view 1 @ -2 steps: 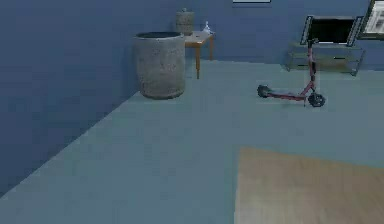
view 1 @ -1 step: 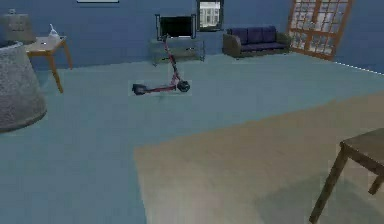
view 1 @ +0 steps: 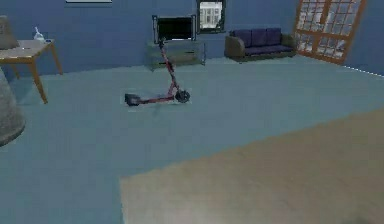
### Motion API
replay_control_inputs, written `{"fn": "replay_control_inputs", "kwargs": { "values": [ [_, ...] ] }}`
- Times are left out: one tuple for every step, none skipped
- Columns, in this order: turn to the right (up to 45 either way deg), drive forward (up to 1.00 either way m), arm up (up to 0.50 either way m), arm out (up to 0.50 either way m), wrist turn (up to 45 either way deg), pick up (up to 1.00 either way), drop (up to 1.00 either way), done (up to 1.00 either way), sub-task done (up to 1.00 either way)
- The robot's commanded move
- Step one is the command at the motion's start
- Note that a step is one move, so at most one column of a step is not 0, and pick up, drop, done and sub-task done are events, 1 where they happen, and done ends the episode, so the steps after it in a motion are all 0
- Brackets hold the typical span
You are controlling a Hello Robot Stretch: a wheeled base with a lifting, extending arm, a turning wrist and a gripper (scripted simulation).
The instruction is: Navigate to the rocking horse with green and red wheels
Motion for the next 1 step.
{"fn": "replay_control_inputs", "kwargs": {
  "values": [
    [21.0,0.00,0.00,0.00,0.0,0.00,0.00,0.00,0.00]
  ]
}}
